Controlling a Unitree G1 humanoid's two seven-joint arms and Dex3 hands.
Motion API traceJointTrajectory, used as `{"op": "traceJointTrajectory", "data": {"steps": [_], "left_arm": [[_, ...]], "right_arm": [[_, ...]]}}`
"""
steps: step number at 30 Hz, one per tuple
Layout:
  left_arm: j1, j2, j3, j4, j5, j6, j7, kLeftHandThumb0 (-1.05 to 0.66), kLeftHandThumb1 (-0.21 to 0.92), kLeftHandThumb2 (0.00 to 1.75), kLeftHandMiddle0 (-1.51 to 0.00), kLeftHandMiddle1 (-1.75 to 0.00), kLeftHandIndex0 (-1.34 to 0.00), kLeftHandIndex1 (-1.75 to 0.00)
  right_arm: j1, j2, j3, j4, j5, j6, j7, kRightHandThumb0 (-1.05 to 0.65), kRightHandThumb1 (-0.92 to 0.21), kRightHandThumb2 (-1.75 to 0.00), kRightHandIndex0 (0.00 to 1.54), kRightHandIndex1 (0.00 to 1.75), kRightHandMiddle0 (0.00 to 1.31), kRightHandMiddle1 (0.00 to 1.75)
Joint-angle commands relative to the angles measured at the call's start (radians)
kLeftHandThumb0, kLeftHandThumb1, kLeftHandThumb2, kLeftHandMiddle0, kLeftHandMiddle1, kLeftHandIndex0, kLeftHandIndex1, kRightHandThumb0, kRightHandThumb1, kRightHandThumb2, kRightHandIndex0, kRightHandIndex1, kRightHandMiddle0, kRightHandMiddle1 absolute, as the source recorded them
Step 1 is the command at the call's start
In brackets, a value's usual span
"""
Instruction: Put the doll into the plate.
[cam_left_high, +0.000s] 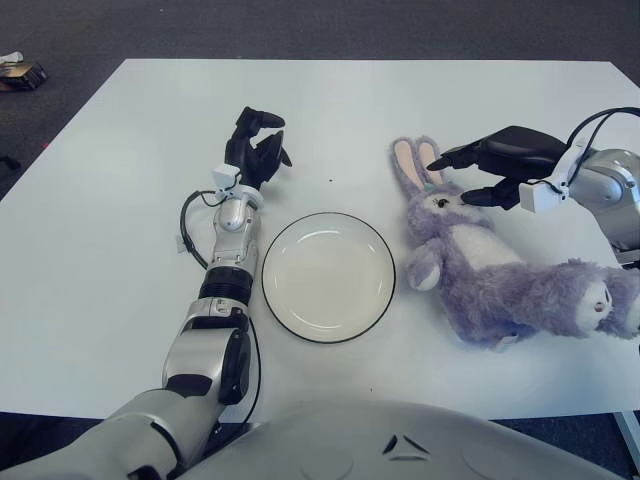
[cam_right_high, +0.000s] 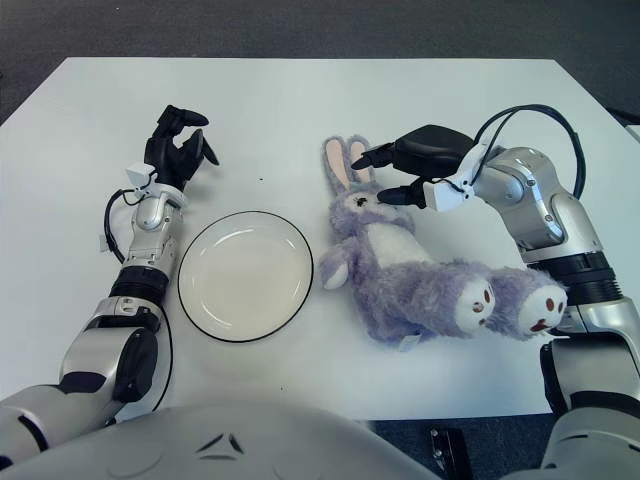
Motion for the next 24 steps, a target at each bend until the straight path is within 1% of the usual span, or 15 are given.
{"op": "traceJointTrajectory", "data": {"steps": [1,6,8,10,15,21,22,23,24], "left_arm": [[-0.005,0.000,-0.004,-0.011,0.009,-0.009,0.009,-0.35,0.92,0.30,-0.93,-1.75,-0.43,-1.51],[-0.004,0.000,-0.004,-0.013,0.010,-0.008,0.010,-0.35,0.92,0.30,-0.92,-1.75,-0.43,-1.51],[0.001,-0.005,-0.006,-0.022,0.014,-0.007,0.017,-0.35,0.92,0.30,-0.92,-1.75,-0.43,-1.51],[0.004,-0.009,-0.007,-0.026,0.016,-0.007,0.021,-0.35,0.92,0.30,-0.92,-1.75,-0.43,-1.51],[0.006,-0.011,-0.005,-0.030,0.018,-0.005,0.025,-0.35,0.92,0.30,-0.92,-1.75,-0.43,-1.51],[0.007,-0.011,-0.006,-0.031,0.018,-0.004,0.026,-0.35,0.92,0.30,-0.92,-1.75,-0.43,-1.51],[0.010,-0.014,-0.007,-0.035,0.018,-0.003,0.029,-0.35,0.92,0.30,-0.92,-1.75,-0.43,-1.51],[0.012,-0.015,-0.007,-0.038,0.018,-0.002,0.031,-0.35,0.92,0.30,-0.92,-1.75,-0.44,-1.50],[0.014,-0.017,-0.007,-0.041,0.018,-0.002,0.032,-0.36,0.92,0.30,-0.92,-1.75,-0.44,-1.50]], "right_arm": [[-0.031,0.007,0.011,0.032,-0.032,-0.020,-0.046,-0.55,-0.92,-0.99,0.59,0.01,0.48,0.10],[-0.037,0.004,0.019,0.045,-0.037,-0.029,-0.063,-0.55,-0.92,-0.98,0.59,0.00,0.48,0.09],[-0.045,0.014,0.016,0.096,-0.069,-0.059,-0.151,-0.55,-0.92,-0.97,0.60,0.01,0.49,0.09],[-0.049,0.018,0.015,0.124,-0.086,-0.077,-0.200,-0.55,-0.92,-0.95,0.60,0.01,0.50,0.10],[-0.053,0.012,0.018,0.142,-0.091,-0.091,-0.227,-0.55,-0.92,-0.92,0.60,0.00,0.52,0.09],[-0.056,0.010,0.022,0.150,-0.094,-0.098,-0.238,-0.55,-0.92,-0.92,0.60,0.00,0.52,0.09],[-0.017,0.026,-0.036,0.109,0.031,-0.046,-0.204,-0.55,-0.92,-0.92,0.60,0.00,0.52,0.09],[0.012,0.038,-0.079,0.077,0.126,-0.007,-0.179,-0.55,-0.92,-0.91,0.60,0.00,0.53,0.09],[0.035,0.049,-0.112,0.049,0.198,0.030,-0.159,-0.55,-0.92,-0.91,0.60,0.00,0.53,0.09]]}}
